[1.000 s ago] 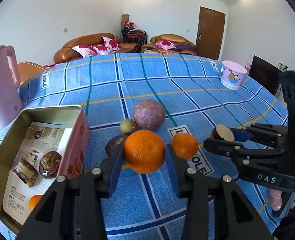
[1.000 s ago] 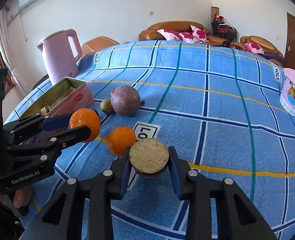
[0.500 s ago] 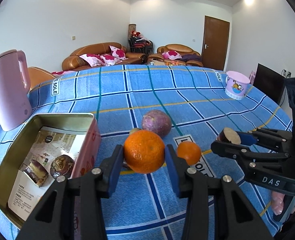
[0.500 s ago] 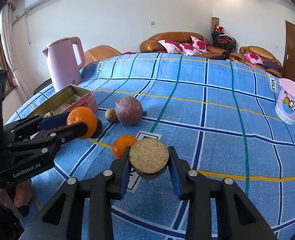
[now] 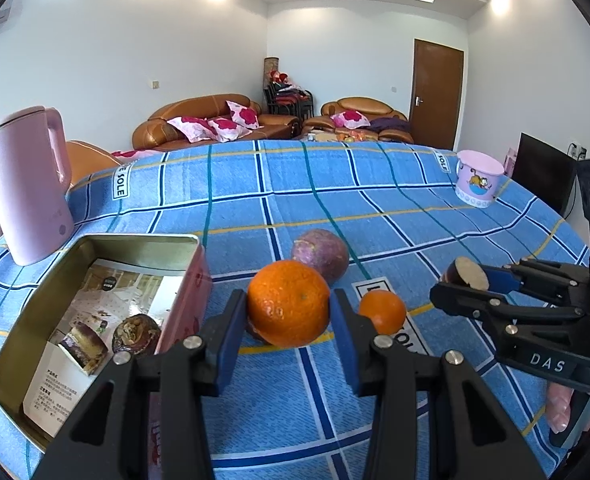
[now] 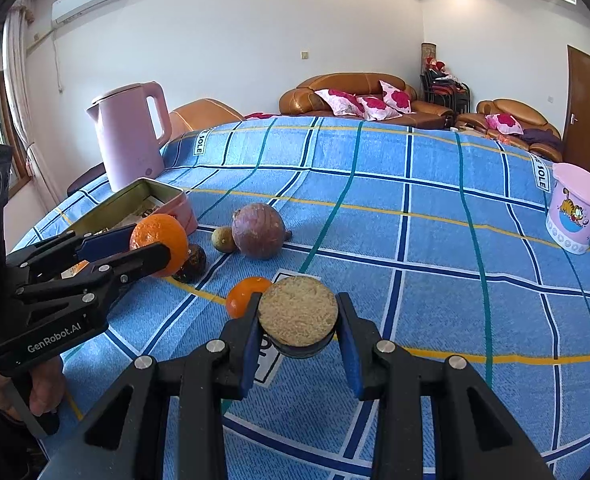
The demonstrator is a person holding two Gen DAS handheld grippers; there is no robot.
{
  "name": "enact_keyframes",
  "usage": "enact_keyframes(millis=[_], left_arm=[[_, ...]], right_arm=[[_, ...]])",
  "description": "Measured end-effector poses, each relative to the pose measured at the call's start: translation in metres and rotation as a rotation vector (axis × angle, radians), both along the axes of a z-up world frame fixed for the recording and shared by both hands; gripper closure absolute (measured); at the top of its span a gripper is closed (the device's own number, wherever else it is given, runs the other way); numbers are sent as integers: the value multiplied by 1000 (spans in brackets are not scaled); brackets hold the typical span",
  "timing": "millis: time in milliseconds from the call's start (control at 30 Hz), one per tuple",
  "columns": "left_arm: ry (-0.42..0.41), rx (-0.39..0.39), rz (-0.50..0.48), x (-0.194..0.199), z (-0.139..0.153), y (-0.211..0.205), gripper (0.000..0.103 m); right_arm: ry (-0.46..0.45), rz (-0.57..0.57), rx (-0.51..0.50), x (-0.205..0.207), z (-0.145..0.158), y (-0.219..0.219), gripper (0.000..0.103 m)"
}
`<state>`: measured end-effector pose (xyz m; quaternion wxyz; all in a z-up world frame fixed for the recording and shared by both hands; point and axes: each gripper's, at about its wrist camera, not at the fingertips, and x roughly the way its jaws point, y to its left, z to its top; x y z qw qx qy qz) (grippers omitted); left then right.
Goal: Organize fruits
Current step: 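Carry the orange and the rice cake in both grippers over the tin box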
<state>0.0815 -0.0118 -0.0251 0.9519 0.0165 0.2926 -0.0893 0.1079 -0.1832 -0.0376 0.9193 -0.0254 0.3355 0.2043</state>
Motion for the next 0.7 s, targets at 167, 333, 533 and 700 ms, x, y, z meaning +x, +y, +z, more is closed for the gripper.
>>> enact_keyframes(millis=[167,333,533,700], left_arm=[[-13,1,7,-2,1,0,59],[-30,2,15,-5,2,1,59],[-60,11,21,-9,5,0,59],[-76,8,30,-13,7,1,59]], right_arm=[[-10,-1,2,-1,1,0,66],[-26,-5,6,-4,3,-1,66],[-44,-8,8,-6,5,-1,66],[-62,-9,10,-9,6,-2,66]])
